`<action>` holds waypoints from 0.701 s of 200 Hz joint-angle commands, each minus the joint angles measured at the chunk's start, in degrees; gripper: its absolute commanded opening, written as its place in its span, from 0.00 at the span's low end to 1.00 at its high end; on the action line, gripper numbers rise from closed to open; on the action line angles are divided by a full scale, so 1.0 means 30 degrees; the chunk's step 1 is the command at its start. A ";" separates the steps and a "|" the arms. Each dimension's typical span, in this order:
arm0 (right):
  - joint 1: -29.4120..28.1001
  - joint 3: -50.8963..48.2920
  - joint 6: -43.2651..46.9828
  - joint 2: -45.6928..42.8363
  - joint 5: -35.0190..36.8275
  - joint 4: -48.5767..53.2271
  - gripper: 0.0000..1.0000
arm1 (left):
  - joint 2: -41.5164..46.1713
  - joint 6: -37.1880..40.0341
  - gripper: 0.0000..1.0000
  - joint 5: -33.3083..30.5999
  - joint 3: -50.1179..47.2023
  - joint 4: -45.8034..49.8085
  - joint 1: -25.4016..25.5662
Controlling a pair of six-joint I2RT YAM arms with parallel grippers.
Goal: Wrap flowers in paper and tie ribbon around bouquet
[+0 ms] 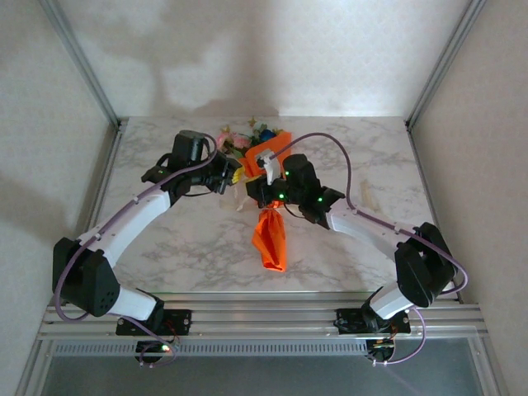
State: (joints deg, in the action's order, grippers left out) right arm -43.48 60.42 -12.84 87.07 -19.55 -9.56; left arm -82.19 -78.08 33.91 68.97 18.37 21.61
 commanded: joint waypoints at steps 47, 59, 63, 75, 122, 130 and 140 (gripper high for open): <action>-0.0242 0.1007 0.1809 -0.0692 -0.0134 0.2368 0.00 | 0.0074 0.0861 0.54 -0.0980 -0.0410 0.1882 0.0680; -0.0242 0.1146 0.1975 -0.0662 -0.0179 0.2689 0.00 | -0.0081 0.0811 0.57 -0.1075 -0.0318 0.1777 0.0955; -0.0223 0.1197 0.2016 -0.0648 -0.0202 0.2779 0.00 | -0.0138 0.0754 0.57 -0.1093 -0.0314 0.1696 0.1061; -0.0183 0.1302 0.2055 -0.0648 -0.0333 0.2965 0.00 | -0.0276 0.0499 0.60 -0.1015 -0.0414 0.1328 0.1360; 0.0139 0.1421 0.1966 -0.0575 -0.1626 0.2865 0.00 | -0.0402 -0.0229 0.61 -0.0014 -0.1354 -0.0048 0.1873; 0.0647 0.1421 0.1966 -0.0521 -0.2018 0.2820 0.00 | -0.0307 -0.0543 0.60 0.0422 -0.1766 -0.0574 0.1852; 0.0847 0.1366 0.2021 -0.0473 -0.2492 0.2814 0.00 | -0.0158 -0.0711 0.57 0.0716 -0.2130 -0.0911 0.1825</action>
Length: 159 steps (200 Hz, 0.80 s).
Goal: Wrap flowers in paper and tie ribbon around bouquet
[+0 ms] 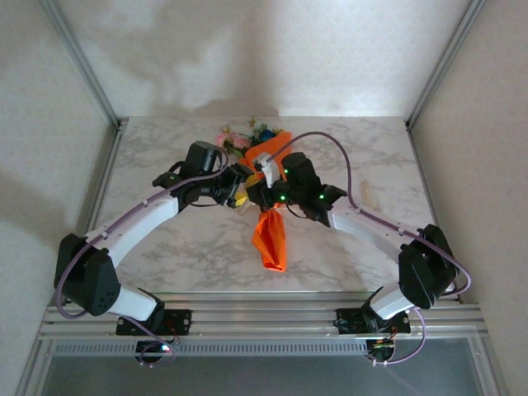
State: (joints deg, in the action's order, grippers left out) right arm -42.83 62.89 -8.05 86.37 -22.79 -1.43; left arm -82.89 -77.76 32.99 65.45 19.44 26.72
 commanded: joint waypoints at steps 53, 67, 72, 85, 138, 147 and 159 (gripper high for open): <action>0.0946 0.0991 0.1586 0.0103 -0.2938 0.1070 0.00 | -0.0105 -0.0804 0.36 0.1819 -0.1053 -0.1789 0.0087; 0.0944 0.1036 0.1823 0.0157 -0.2869 0.1259 0.00 | -0.0058 -0.0785 0.31 0.1971 -0.1066 -0.1666 0.0087; 0.0946 0.1065 0.1900 0.0185 -0.2843 0.1368 0.00 | -0.0026 -0.0800 0.30 0.2031 -0.1100 -0.1646 0.0109; 0.0946 0.1150 0.2010 0.0243 -0.2761 0.1533 0.00 | 0.0117 -0.0873 0.28 0.2182 -0.1199 -0.1588 0.0088; 0.0938 0.1290 0.2099 0.0215 -0.2465 0.1817 0.00 | 0.0449 -0.0771 0.04 0.2244 -0.1221 -0.1181 0.0087; 0.0946 0.1353 0.2099 0.0244 -0.2414 0.1980 0.00 | 0.0541 -0.0795 0.00 0.2165 -0.1221 -0.1178 0.0091; 0.0943 0.1469 0.2156 0.0229 -0.2237 0.2213 0.00 | 0.0672 -0.0800 0.00 0.2019 -0.1221 -0.1081 0.0088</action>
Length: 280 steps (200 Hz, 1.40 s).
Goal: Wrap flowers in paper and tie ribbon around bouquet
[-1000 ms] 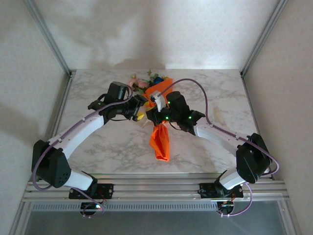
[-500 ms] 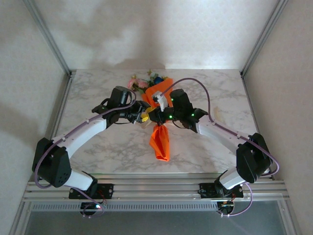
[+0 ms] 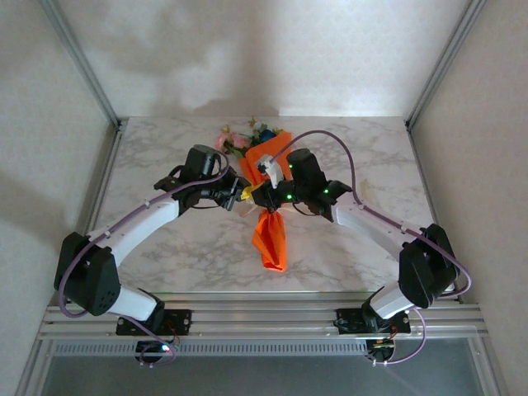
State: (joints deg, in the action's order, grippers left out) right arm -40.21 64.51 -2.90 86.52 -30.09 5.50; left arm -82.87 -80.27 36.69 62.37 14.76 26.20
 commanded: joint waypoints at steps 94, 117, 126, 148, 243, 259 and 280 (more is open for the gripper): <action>0.7234 -0.1597 -1.4527 -0.4142 1.2255 1.0865 0.53 | 0.3024 -0.1959 0.00 0.0015 -0.1402 -0.1434 -0.1221; 1.1237 -0.1858 -1.6611 -0.3647 1.2606 1.5082 0.56 | 0.3269 -0.1798 0.00 0.0237 -0.1122 -0.1124 -0.1516; 1.2818 -0.2225 -1.6804 -0.3440 1.2364 1.4941 0.58 | 0.3251 -0.1693 0.00 0.0331 -0.1073 -0.1000 -0.1554; 1.5924 -0.2090 -1.7187 -0.1514 1.0880 1.4941 0.61 | 0.3167 -0.1563 0.00 0.0484 -0.1135 -0.0911 -0.1583; 1.6594 -0.1518 -1.8235 0.2790 1.0054 1.1915 0.60 | 0.2324 -0.1040 0.00 0.0808 -0.0370 -0.0697 -0.1582; 1.6733 -0.1552 -1.8447 0.3375 1.0363 1.1732 0.59 | 0.2257 -0.1049 0.00 0.0865 -0.0296 -0.0797 -0.1576; 1.6900 -0.1512 -1.8518 0.4176 1.0448 1.1153 0.58 | 0.2139 -0.1049 0.00 0.0947 -0.0110 -0.0776 -0.1580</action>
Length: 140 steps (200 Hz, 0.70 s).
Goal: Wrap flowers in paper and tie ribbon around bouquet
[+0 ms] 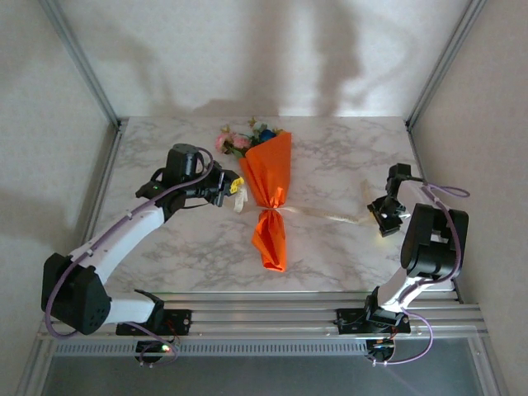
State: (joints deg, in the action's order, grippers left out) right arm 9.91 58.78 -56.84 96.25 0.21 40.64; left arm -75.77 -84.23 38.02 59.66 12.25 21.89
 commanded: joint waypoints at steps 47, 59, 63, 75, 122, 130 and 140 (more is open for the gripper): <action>-0.1388 0.2394 0.0822 -0.0120 0.1696 -0.0725 0.00 | -0.0599 0.0481 0.00 0.0770 0.1220 0.0114 -0.0062; -0.2948 0.4152 0.2199 -0.0705 0.2829 -0.0339 0.00 | -0.0824 0.0707 0.00 0.0847 0.1317 0.0055 0.0075; -0.3487 0.4746 0.2735 -0.0808 0.3009 -0.0372 0.00 | -0.0940 0.0811 0.00 0.0861 0.1324 0.0092 0.0126; -0.5076 0.6430 0.4415 -0.0881 0.2991 -0.1040 0.00 | -0.1187 0.0999 0.00 0.0941 0.1217 -0.0112 0.0302; -1.1318 1.3634 0.9417 0.2876 -0.7509 -0.6163 0.00 | -0.2632 0.2093 0.00 0.0912 0.0948 -0.1317 0.1277; -1.2555 1.5583 0.9981 0.3998 -0.8945 -0.5377 0.00 | -0.2767 0.2318 0.00 0.0873 0.0860 -0.1724 0.1442; -1.3969 1.7828 1.0785 0.5311 -1.0353 -0.4115 0.00 | -0.2871 0.2669 0.00 0.0804 0.0812 -0.1971 0.1571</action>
State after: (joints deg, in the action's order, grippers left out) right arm -23.59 100.53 -33.87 103.83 -12.62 25.65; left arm -83.35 -79.99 39.72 61.93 9.98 25.41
